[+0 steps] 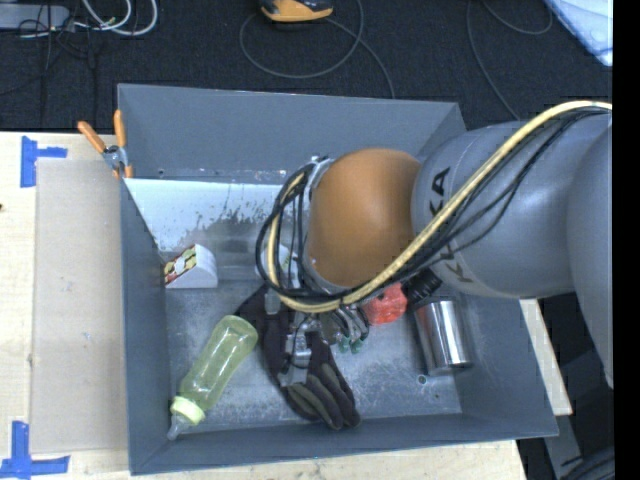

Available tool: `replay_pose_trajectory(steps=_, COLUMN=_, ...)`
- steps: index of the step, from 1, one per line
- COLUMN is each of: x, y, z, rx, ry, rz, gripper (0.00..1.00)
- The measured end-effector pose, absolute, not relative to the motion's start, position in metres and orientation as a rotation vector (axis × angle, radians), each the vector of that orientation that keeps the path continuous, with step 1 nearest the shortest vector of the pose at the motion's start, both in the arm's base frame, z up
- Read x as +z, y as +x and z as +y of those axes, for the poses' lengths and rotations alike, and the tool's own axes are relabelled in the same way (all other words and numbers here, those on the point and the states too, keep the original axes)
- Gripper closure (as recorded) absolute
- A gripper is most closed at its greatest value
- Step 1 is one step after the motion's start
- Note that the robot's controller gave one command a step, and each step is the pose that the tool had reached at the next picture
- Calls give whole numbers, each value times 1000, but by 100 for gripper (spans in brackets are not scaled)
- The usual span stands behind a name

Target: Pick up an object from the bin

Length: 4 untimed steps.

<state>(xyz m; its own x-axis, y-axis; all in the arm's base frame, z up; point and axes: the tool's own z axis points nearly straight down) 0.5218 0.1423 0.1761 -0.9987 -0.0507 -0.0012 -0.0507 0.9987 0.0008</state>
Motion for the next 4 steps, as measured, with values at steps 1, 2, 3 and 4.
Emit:
replay_pose_trajectory(steps=1, x=147, y=501, z=144, rx=-1, ry=-450, rz=3119, gripper=0)
replay_pose_trajectory(steps=2, x=145, y=496, z=142, rx=0, ry=-739, rz=3058, gripper=0)
replay_pose_trajectory(steps=3, x=127, y=499, z=128, rx=-1, ry=-481, rz=3111, gripper=0)
replay_pose_trajectory(steps=4, x=117, y=497, z=114, rx=0, ry=-802, rz=3045, gripper=0)
